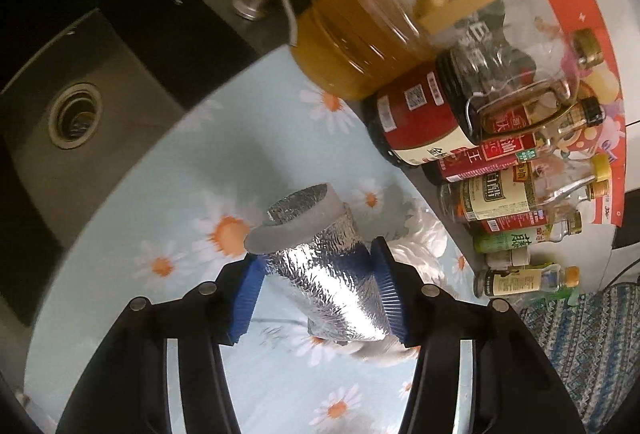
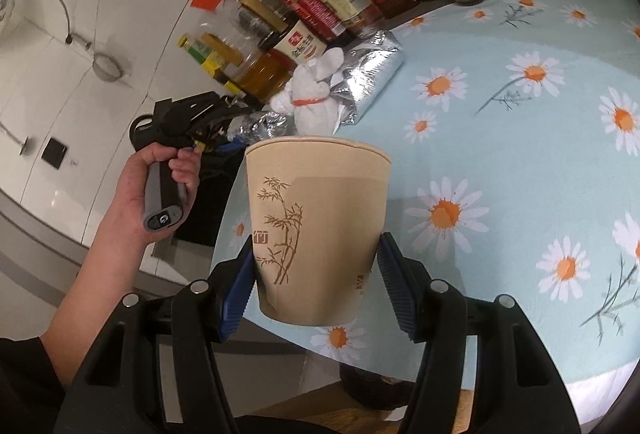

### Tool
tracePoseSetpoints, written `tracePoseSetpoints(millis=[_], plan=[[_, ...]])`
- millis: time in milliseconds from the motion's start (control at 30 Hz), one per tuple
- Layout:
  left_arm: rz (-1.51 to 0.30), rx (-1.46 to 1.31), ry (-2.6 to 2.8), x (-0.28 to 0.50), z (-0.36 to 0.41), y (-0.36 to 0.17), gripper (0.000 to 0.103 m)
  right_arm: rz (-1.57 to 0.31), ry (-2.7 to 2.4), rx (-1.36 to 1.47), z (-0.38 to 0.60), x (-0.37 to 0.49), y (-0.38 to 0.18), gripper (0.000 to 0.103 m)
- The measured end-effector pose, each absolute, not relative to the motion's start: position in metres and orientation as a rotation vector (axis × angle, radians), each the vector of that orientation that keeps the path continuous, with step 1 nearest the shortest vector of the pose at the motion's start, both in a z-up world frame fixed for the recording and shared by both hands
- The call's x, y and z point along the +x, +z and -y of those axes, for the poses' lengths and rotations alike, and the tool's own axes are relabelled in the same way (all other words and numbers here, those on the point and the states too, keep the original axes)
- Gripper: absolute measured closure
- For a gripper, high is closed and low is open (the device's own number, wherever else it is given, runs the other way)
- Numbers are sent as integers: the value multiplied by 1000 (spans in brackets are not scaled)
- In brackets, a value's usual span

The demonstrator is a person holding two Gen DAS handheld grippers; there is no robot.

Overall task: Collect trash
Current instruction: 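Carry the foil roll and tan cup down over the trash bin and release them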

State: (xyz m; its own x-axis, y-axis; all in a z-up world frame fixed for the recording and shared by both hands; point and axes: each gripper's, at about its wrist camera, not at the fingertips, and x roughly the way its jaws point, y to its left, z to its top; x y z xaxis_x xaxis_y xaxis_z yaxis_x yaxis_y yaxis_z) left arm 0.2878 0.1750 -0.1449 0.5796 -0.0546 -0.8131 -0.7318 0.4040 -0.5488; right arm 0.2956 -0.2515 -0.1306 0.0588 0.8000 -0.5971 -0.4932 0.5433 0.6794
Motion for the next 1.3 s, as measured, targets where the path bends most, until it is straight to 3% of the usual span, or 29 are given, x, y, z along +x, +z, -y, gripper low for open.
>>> tracePoseSetpoints(millis=[800, 1300], plan=[[-852, -808, 278, 130, -104, -97, 52, -1093, 1028, 250, 230, 217, -109, 43], [-911, -701, 188, 42, -79, -119, 52, -1161, 987, 199, 214, 136, -132, 43]])
